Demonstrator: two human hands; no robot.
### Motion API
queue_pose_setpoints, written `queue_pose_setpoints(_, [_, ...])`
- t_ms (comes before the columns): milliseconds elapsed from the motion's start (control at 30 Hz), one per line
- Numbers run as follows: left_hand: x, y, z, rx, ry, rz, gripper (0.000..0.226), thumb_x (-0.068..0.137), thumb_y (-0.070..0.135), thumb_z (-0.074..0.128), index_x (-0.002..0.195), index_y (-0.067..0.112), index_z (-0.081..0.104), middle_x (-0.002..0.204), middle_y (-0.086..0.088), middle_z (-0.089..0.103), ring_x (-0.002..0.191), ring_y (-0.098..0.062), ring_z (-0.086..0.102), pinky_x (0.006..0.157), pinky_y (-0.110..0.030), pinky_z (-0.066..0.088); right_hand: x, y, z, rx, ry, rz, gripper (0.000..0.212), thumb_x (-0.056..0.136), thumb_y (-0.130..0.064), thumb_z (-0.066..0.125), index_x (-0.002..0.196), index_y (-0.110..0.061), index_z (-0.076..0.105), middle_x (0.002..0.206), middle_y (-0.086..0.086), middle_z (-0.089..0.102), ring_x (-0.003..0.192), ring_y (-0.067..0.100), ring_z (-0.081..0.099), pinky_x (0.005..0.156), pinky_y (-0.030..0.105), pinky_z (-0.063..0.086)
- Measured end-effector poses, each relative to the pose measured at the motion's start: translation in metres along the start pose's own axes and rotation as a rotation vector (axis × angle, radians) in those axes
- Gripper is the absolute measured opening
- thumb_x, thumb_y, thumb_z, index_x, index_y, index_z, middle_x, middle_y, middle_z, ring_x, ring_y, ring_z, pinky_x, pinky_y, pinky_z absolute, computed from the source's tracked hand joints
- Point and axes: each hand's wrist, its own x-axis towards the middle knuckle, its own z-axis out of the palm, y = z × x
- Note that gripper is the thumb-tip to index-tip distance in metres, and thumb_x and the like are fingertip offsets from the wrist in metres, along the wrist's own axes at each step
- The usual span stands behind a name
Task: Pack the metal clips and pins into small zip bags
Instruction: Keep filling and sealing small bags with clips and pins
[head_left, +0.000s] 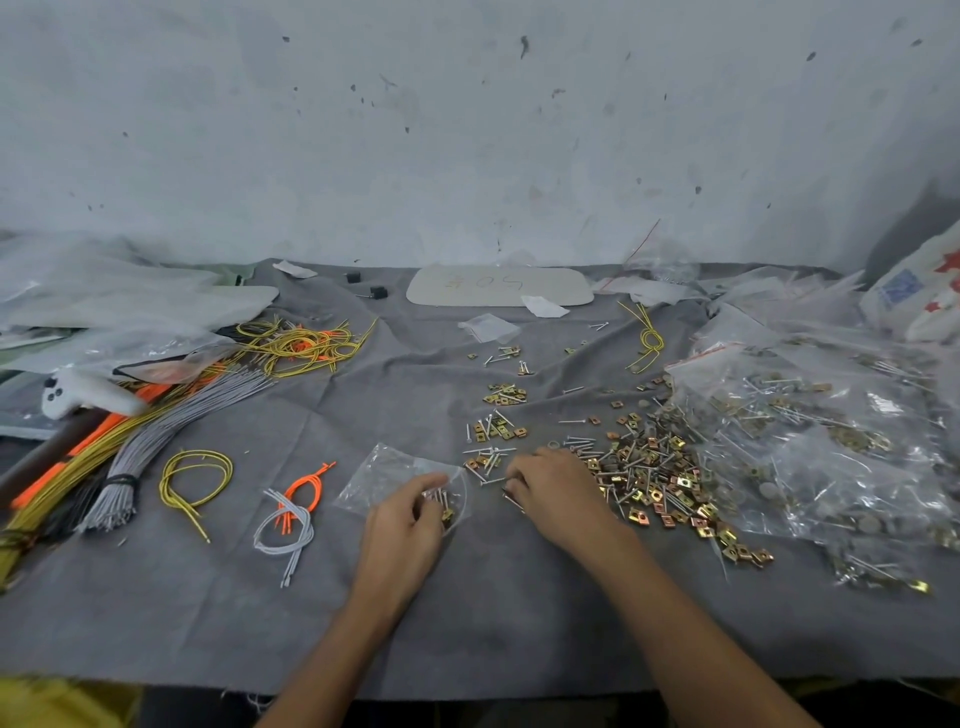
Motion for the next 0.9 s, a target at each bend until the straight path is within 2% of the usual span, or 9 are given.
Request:
queue_pose_setpoints(100, [-0.001,0.003,-0.001,-0.017,-0.012,-0.009,0.041,0.083,0.027,0.047,0.114,0.029,0.073,0.074,0.009,0.068,0.069,-0.006,0.061,0.071,-0.03,0.05,0.001,0.0,-0.002,0.018,-0.05,0.004,0.017,0.1,-0.034,0.054,0.101,-0.022,0.065,0.108,0.002,0.063,0.107,0.027,0.054,0.096,0.036,0.039])
queue_pose_setpoints(200, [-0.001,0.004,-0.001,-0.013,-0.011,-0.007,0.045,0.079,0.029,0.044,0.113,0.029,0.073,0.069,0.01,0.069,0.065,-0.006,0.062,0.067,-0.031,0.051,0.0,0.0,-0.003,0.022,-0.098,0.0,0.014,0.099,-0.036,0.057,0.102,-0.024,0.063,0.11,0.001,0.062,0.109,0.026,0.053,0.099,0.038,0.039])
queue_pose_setpoints(400, [-0.001,0.006,-0.001,-0.006,-0.006,-0.004,0.047,0.078,0.029,0.044,0.114,0.027,0.073,0.069,0.01,0.069,0.064,-0.004,0.061,0.067,-0.029,0.051,-0.003,-0.004,-0.002,0.063,-0.075,0.014,0.01,0.098,-0.033,0.058,0.096,-0.025,0.053,0.107,-0.001,0.063,0.102,0.024,0.057,0.09,0.037,0.041])
queue_pose_setpoints(500, [-0.002,0.008,-0.002,-0.014,-0.007,0.001,0.047,0.078,0.029,0.044,0.115,0.026,0.073,0.07,0.011,0.069,0.065,-0.002,0.062,0.068,-0.028,0.049,-0.008,-0.011,0.0,0.197,-0.01,-0.002,0.01,0.099,-0.03,0.056,0.093,-0.024,0.05,0.1,-0.003,0.06,0.095,0.02,0.054,0.088,0.037,0.043])
queue_pose_setpoints(600, [-0.003,0.01,-0.002,-0.009,-0.017,0.011,0.048,0.078,0.029,0.043,0.116,0.025,0.072,0.07,0.009,0.069,0.065,-0.003,0.061,0.068,-0.027,0.049,-0.013,-0.026,-0.001,0.376,-0.001,-0.04,0.01,0.1,-0.027,0.057,0.095,-0.018,0.057,0.095,-0.003,0.059,0.089,0.017,0.053,0.08,0.034,0.042])
queue_pose_setpoints(700, [-0.004,0.011,-0.002,-0.006,-0.016,0.017,0.049,0.078,0.03,0.043,0.116,0.025,0.072,0.074,0.01,0.07,0.069,0.001,0.061,0.069,-0.023,0.048,-0.013,-0.043,0.004,0.4,-0.02,-0.079,0.013,0.099,-0.026,0.058,0.094,-0.015,0.058,0.094,0.0,0.06,0.091,0.02,0.055,0.079,0.035,0.042])
queue_pose_setpoints(767, [-0.004,0.011,-0.002,-0.01,-0.012,0.016,0.046,0.079,0.03,0.044,0.115,0.025,0.072,0.075,0.014,0.071,0.072,0.004,0.063,0.069,-0.017,0.046,-0.01,-0.051,0.009,0.331,-0.068,-0.074,0.014,0.1,-0.027,0.056,0.1,-0.013,0.058,0.105,0.005,0.063,0.101,0.026,0.058,0.084,0.039,0.045])
queue_pose_setpoints(833, [-0.004,0.01,-0.002,-0.008,-0.009,0.026,0.041,0.082,0.025,0.046,0.114,0.026,0.072,0.078,0.023,0.072,0.075,0.006,0.064,0.067,-0.008,0.044,-0.007,-0.056,0.014,0.259,-0.102,-0.048,0.018,0.101,-0.03,0.053,0.109,-0.013,0.057,0.115,0.007,0.063,0.108,0.031,0.058,0.087,0.041,0.047])
queue_pose_setpoints(900, [-0.003,0.01,-0.002,-0.007,-0.007,0.027,0.039,0.083,0.023,0.048,0.114,0.025,0.072,0.081,0.033,0.069,0.079,0.009,0.064,0.068,-0.004,0.042,-0.006,-0.058,0.017,0.224,-0.087,-0.02,0.02,0.1,-0.032,0.054,0.111,-0.015,0.058,0.116,0.009,0.065,0.108,0.034,0.06,0.085,0.042,0.048])
